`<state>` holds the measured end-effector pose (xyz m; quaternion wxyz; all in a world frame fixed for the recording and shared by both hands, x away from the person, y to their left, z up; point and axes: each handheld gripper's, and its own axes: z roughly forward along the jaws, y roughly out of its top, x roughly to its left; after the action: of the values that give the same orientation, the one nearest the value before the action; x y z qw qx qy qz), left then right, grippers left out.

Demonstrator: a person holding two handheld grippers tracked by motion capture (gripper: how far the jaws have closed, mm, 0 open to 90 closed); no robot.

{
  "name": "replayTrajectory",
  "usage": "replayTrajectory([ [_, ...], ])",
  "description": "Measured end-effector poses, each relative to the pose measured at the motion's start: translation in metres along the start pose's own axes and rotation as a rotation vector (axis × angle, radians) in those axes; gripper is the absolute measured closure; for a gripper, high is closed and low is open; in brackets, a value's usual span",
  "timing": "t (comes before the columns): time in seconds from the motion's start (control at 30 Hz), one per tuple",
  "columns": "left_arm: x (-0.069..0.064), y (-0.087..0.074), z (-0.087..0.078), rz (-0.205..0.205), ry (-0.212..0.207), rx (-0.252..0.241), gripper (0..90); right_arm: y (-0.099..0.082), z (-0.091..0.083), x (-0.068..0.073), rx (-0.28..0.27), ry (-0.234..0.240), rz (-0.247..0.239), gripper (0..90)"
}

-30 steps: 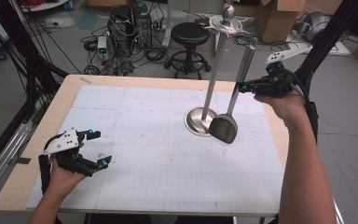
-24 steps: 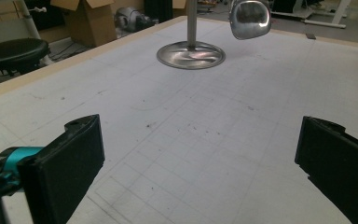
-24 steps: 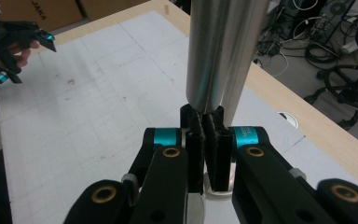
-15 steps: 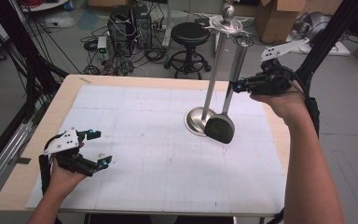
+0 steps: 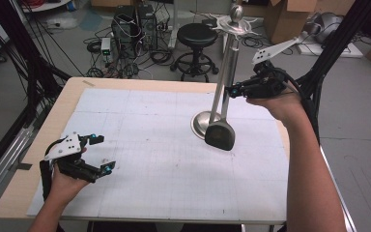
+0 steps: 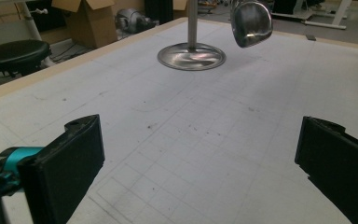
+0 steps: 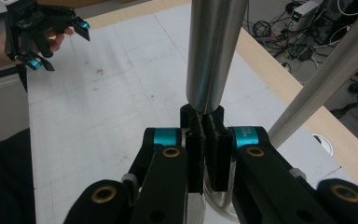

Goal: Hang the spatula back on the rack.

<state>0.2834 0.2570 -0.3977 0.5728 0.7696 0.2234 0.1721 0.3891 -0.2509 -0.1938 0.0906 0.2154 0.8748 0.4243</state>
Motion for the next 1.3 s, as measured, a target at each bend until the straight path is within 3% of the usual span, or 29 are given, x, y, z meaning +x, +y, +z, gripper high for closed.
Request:
replayTrajectory([
  [0.27,0.000,0.000,-0.001,-0.004,0.004,-0.001,1.7,-0.001,0.005,-0.011,-0.006,0.001,0.039,87.9],
  [0.5,0.000,0.000,-0.002,-0.001,0.001,-0.001,1.7,0.000,0.010,-0.017,-0.027,0.004,0.045,87.9],
  [0.87,0.001,0.000,-0.002,-0.003,0.004,-0.002,1.7,-0.005,0.009,-0.022,-0.032,0.003,0.070,87.9],
  [1.3,0.002,-0.001,-0.004,-0.004,0.006,-0.002,1.7,-0.008,0.020,-0.028,-0.033,0.001,0.095,87.5],
])
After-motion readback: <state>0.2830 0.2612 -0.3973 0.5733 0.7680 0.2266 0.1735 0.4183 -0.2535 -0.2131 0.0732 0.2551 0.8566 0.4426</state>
